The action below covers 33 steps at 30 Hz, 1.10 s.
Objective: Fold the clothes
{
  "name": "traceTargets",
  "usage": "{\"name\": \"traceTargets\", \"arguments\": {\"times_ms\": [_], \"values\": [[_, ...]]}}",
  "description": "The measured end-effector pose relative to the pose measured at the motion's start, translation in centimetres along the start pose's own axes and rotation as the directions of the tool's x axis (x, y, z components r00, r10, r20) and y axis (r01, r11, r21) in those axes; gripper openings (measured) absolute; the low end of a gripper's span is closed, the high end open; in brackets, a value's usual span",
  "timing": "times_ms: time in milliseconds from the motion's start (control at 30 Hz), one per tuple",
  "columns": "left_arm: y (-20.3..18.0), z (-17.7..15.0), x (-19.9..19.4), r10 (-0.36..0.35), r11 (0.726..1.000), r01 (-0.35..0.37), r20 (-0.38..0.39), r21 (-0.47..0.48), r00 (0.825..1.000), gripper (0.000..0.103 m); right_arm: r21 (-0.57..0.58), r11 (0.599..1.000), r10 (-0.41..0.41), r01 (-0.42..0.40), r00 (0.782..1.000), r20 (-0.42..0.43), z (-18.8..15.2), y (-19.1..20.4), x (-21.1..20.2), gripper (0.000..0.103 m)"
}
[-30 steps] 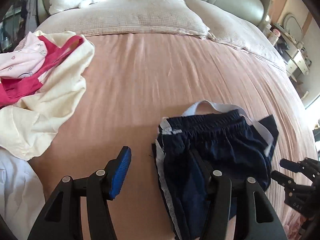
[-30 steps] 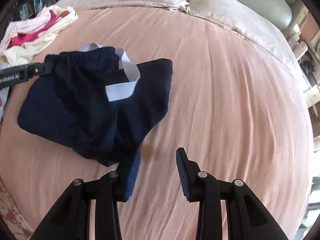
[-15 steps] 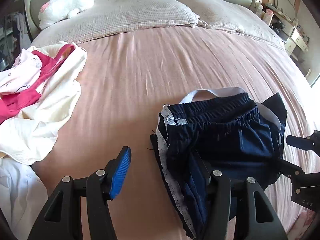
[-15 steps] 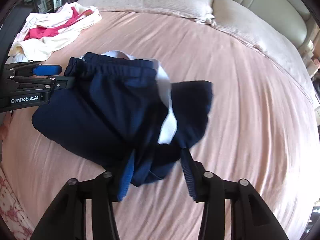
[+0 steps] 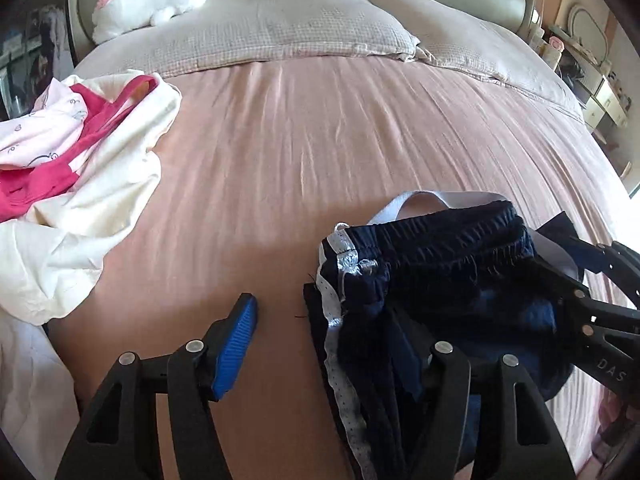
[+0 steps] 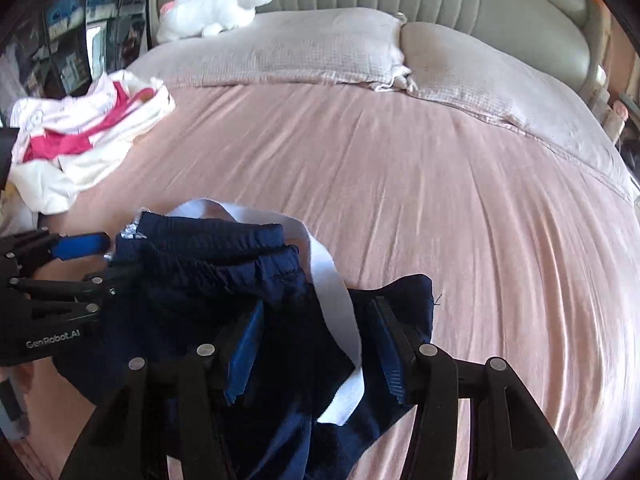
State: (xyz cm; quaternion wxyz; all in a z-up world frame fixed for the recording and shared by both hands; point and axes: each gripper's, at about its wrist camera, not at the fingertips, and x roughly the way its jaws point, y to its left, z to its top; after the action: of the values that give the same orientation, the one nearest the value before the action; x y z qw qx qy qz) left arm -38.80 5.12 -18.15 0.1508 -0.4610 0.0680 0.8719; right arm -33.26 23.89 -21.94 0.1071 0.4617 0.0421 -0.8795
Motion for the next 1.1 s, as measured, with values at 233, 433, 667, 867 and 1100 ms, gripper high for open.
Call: {"name": "traceTargets", "arguments": {"times_ms": [233,433,667,867,1100], "values": [[-1.4,-0.7,0.4,0.011,0.998,-0.009,-0.041,0.068,0.999,0.062,-0.096,0.995,0.036,-0.036,0.999,0.004,-0.4,2.1,-1.7,0.056],[-3.8,-1.8,-1.1,0.013,0.981,-0.011,-0.009,0.193,1.0,0.061,-0.146,0.989,-0.026,0.035,0.997,0.068,-1.4,3.3,-2.8,0.056],[-3.8,-3.0,1.9,0.048,0.974,-0.028,-0.085,0.224,0.995,0.065,-0.129,0.99,-0.058,0.057,0.998,-0.004,-1.9,1.8,-1.5,0.061],[-1.0,-2.3,-1.1,0.016,0.996,-0.011,-0.052,0.094,0.999,0.065,0.013,0.997,-0.072,0.072,0.997,-0.004,-1.6,-2.3,-3.0,0.062],[-2.1,-3.2,1.3,0.072,0.988,-0.053,-0.134,0.145,0.988,0.066,-0.134,0.991,0.006,-0.019,0.996,-0.094,-2.3,2.0,-0.9,0.063]]}}
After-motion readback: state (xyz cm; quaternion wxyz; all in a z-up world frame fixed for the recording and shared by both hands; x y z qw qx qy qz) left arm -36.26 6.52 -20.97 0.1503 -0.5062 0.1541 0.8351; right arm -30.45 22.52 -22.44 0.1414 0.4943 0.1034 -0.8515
